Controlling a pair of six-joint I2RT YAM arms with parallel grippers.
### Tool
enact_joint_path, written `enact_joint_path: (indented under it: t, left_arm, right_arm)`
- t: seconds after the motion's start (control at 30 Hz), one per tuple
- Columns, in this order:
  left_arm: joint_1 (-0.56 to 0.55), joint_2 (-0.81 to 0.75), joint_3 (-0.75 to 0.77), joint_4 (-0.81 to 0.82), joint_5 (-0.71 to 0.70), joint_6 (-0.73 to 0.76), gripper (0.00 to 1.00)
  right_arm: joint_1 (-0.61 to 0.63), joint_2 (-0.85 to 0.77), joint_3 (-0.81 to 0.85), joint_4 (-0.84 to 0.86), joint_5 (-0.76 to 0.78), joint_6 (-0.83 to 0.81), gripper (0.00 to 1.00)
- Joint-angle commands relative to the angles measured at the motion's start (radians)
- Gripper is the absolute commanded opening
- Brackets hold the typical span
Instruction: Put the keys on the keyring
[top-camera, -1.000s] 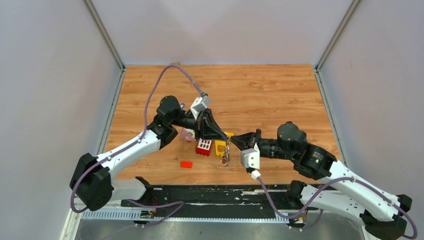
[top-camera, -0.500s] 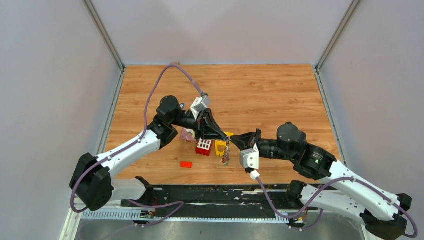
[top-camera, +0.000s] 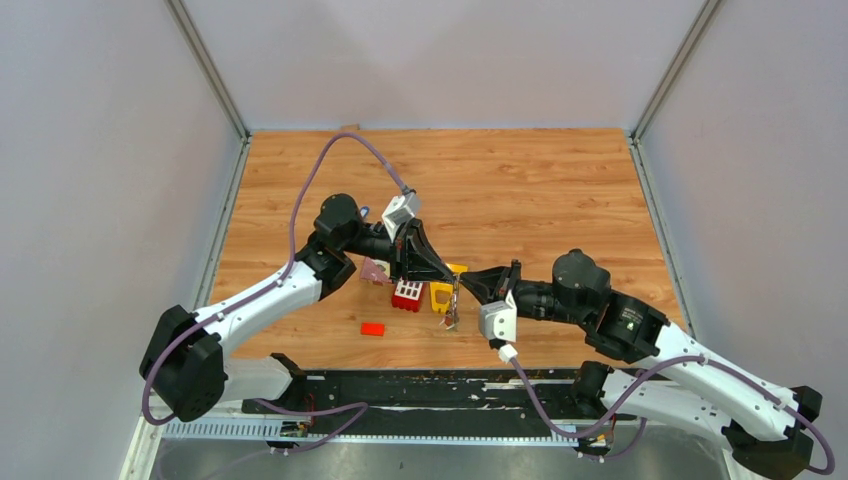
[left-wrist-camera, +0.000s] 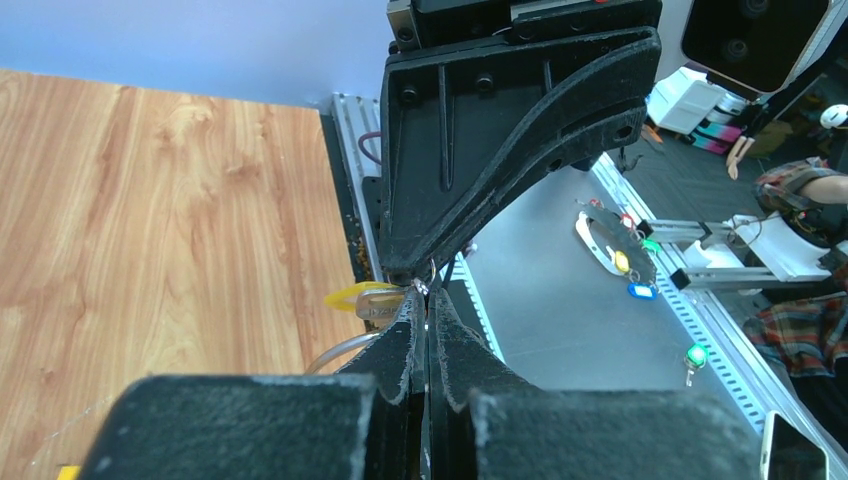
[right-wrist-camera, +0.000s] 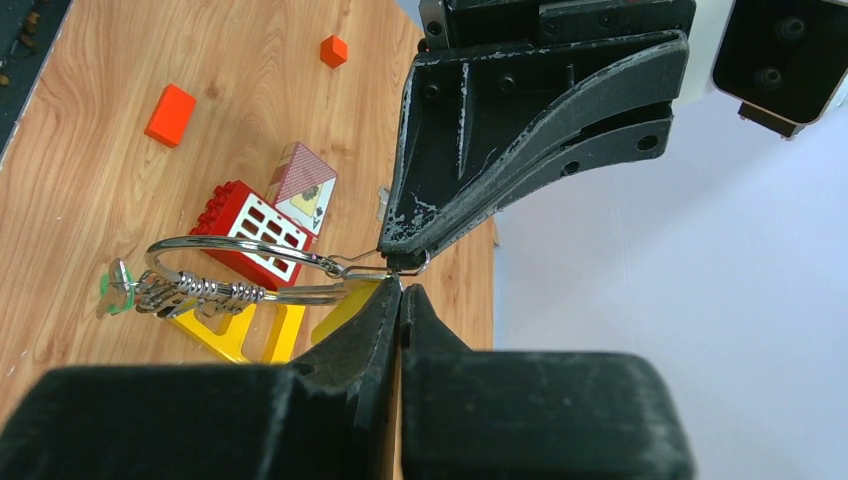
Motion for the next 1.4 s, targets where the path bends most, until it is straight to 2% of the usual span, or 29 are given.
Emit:
enact_joint_path:
  t: [0.0,0.27,0.47,1.0,1.37]
  left_arm:
    - [-0.028,-0.003,0.001,0.098,0.01,-0.057,0.0]
    - [-0.028,0.015,-0.014,0.248,-0.002,-0.182,0.0]
    - [-0.028,0.019,-0.021,0.266,-0.005,-0.195,0.0]
    - [-0.028,0.006,-0.004,-0.014,-0.01,0.033,0.0]
    - [-0.028,0.013,0.012,-0.089,-0.013,0.085,0.0]
  right_arm:
    - [0.013,0.0,-0.01,0.136,0.035,-0.027,0.0]
    - [0.041,0.005,-0.062,0.21,0.092,-0.045,0.0]
    - [0.046,-0.004,-0.067,0.23,0.113,-0.031,0.0]
    - [0.046,-0.031,-0.032,0.189,0.137,-0.022,0.0]
    - [0.044,-0.058,-0.009,0.145,0.152,-0.053,0.0]
